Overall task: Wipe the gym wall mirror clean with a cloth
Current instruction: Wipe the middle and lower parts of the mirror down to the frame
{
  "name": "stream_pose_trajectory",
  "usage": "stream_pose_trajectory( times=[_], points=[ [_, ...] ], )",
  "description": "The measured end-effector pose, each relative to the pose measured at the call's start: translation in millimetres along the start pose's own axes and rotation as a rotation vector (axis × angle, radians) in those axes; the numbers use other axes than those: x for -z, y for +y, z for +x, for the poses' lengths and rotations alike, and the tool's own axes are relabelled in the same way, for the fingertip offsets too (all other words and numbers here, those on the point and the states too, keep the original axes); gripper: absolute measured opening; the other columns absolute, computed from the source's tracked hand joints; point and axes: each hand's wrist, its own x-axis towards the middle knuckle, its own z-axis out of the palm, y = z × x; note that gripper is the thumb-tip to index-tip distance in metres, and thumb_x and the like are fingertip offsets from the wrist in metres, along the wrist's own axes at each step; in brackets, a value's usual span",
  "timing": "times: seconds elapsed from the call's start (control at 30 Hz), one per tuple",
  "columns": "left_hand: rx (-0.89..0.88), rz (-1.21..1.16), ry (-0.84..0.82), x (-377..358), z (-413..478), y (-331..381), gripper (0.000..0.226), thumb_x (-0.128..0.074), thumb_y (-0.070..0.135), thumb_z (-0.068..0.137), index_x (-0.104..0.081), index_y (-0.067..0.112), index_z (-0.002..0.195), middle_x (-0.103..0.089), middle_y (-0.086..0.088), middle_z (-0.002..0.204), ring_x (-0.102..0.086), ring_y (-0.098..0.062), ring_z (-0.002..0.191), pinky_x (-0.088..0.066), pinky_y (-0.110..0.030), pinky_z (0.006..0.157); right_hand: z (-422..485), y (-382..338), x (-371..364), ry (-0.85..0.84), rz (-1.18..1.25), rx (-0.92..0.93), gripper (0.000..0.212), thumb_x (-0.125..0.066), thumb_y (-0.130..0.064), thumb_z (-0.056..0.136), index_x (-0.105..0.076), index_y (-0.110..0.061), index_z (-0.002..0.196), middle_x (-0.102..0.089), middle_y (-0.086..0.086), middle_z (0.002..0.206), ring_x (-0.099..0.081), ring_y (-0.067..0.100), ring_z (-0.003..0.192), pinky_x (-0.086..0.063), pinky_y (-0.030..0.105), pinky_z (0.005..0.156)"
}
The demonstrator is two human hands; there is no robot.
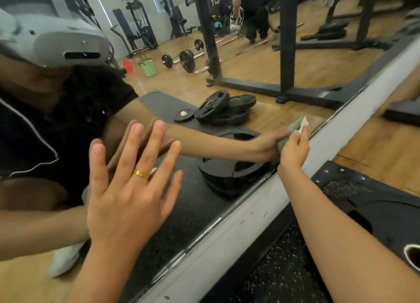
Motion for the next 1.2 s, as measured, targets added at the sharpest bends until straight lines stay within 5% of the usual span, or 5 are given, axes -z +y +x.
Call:
stream_pose_trajectory(
  times=[0.27,0.5,0.87,1.13,1.2],
  points=[
    [-0.001,-0.055,0.048,-7,0,5,0.046,-0.058,0.037,0.104,-0.060,0.019,0.146,-0.036,-0.010,0.165,-0.029,-0.033,0.155,-0.021,-0.067,0.120,-37,-24,-18,-0.267,-0.048,0.514,0.050,-0.040,-0.027,0.112,-0.031,-0.018,0.161,-0.027,-0.002,0.168,-0.027,0.009,0.154,-0.029,0.027,0.124],
    [-0.003,-0.039,0.068,-11,0,4,0.047,-0.059,0.036,0.102,-0.059,0.020,0.147,-0.035,-0.009,0.165,-0.030,-0.032,0.154,-0.023,-0.066,0.121,-38,-27,-19,-0.068,0.031,0.123,0.052,-0.035,-0.037,0.112,-0.028,-0.027,0.163,-0.032,-0.003,0.166,-0.034,0.015,0.151,-0.028,0.031,0.124],
    [-0.002,-0.040,0.082,-11,-1,2,0.048,-0.059,0.030,0.101,-0.057,0.020,0.148,-0.034,-0.009,0.166,-0.030,-0.031,0.155,-0.019,-0.064,0.123,-139,-57,-54,-0.601,-0.267,1.268,0.045,-0.046,-0.004,0.106,-0.042,0.006,0.149,-0.031,0.013,0.161,-0.020,0.033,0.155,-0.022,0.051,0.127],
    [0.002,-0.047,0.089,-9,4,2,0.045,-0.055,0.029,0.102,-0.059,0.021,0.146,-0.034,-0.008,0.166,-0.029,-0.030,0.155,-0.019,-0.063,0.124,-127,-113,-80,-0.337,-0.108,0.800,0.050,-0.037,-0.019,0.111,-0.031,-0.006,0.159,-0.025,0.009,0.169,-0.009,0.025,0.159,-0.013,0.023,0.127],
    [0.004,-0.052,0.085,-9,3,0,0.045,-0.055,0.029,0.102,-0.060,0.021,0.146,-0.034,-0.008,0.166,-0.029,-0.030,0.155,-0.019,-0.063,0.123,-138,-117,-92,-0.334,-0.088,0.898,0.048,-0.038,-0.016,0.110,-0.035,-0.001,0.156,-0.029,0.015,0.166,-0.013,0.031,0.158,-0.017,0.041,0.130]
  ],
)
